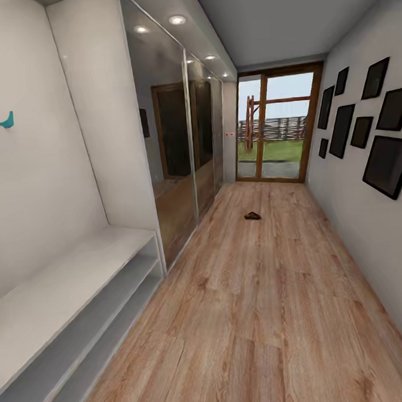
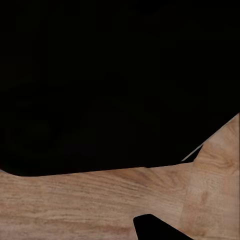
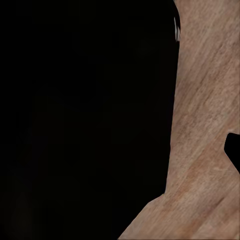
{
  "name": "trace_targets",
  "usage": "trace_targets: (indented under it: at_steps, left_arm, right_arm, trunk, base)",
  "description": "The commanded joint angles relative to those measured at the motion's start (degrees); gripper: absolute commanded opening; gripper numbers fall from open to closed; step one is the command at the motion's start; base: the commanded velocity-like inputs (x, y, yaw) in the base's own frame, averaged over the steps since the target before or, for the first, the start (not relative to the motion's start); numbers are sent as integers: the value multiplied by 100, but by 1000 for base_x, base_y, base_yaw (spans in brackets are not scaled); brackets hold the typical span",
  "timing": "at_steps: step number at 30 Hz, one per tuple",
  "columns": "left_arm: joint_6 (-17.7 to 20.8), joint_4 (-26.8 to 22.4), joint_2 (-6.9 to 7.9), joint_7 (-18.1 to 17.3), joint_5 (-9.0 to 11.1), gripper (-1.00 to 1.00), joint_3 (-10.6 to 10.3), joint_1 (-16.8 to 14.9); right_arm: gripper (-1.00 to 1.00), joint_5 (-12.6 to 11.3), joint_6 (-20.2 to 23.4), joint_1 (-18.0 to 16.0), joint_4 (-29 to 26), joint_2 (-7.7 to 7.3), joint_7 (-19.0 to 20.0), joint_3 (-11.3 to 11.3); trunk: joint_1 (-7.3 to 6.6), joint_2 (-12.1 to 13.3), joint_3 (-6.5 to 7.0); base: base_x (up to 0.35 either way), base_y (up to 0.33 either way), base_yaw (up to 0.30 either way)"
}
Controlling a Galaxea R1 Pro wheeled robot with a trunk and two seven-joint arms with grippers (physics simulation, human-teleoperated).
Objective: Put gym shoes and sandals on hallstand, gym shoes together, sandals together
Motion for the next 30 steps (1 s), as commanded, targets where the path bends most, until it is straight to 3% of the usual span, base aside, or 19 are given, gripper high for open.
trace_targets:
  at_steps: [1, 30]
  left_arm:
    - [-9, -33, -12, -33, 21, 100, 19, -27]
    - [-9, -44, -13, -79, 18, 100, 0, -27]
  right_arm:
    - [100, 0, -8, -34, -9, -8, 33, -9]
    - [100, -44, -6, -44, -9, -9, 90, -37]
  trunk:
    - [0, -2, -3]
    - [0, -2, -3]
  base:
    - [0, 0, 0]
    - [0, 0, 0]
